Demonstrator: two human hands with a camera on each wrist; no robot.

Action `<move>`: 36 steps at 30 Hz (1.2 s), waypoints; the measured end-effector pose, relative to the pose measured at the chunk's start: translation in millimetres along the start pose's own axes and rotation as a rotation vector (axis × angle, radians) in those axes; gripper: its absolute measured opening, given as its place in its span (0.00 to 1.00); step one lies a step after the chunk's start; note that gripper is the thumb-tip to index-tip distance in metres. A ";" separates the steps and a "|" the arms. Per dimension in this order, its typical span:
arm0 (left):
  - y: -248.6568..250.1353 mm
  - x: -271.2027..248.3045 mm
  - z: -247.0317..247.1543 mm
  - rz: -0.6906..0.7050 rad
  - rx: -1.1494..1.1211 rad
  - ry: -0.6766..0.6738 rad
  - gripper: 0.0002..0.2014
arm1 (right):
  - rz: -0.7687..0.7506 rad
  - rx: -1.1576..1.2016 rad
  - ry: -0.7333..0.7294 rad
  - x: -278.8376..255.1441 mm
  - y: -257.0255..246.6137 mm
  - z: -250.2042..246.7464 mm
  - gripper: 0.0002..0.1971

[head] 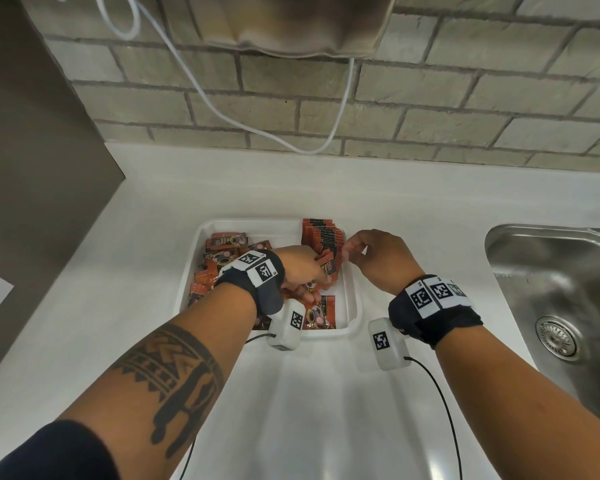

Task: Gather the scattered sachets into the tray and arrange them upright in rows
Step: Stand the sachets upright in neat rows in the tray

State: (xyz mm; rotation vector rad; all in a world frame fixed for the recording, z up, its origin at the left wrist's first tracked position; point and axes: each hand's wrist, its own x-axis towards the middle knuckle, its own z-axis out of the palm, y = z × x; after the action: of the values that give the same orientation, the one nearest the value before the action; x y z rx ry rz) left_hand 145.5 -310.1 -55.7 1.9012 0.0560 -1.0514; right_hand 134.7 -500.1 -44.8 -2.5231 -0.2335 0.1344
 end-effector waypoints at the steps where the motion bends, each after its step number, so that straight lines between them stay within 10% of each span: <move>1: 0.4 -2.6 -0.4 0.026 -0.076 -0.005 0.14 | -0.001 0.028 -0.003 -0.5 -0.9 -1.3 0.03; 5: 2.1 -12.9 -3.4 0.192 -0.310 -0.048 0.16 | 0.010 0.171 -0.085 -0.5 -6.2 -4.2 0.04; 14: 8.3 -27.8 -14.6 0.388 0.062 0.117 0.12 | 0.099 0.503 0.048 12.5 -18.3 -11.2 0.05; 24: 23.2 -47.8 -32.8 -0.047 0.774 0.353 0.17 | 0.043 0.006 0.054 11.6 -19.6 -7.2 0.05; 36: 31.8 -19.3 6.6 -0.057 0.831 0.009 0.23 | 0.076 -0.058 -0.028 25.2 -15.1 18.8 0.06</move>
State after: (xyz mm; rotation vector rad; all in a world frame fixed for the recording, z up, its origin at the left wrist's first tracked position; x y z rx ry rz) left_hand 142.8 -326.0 -21.6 2.6502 -0.3792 -1.2117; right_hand 154.5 -472.4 -52.7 -2.5906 -0.1543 0.1959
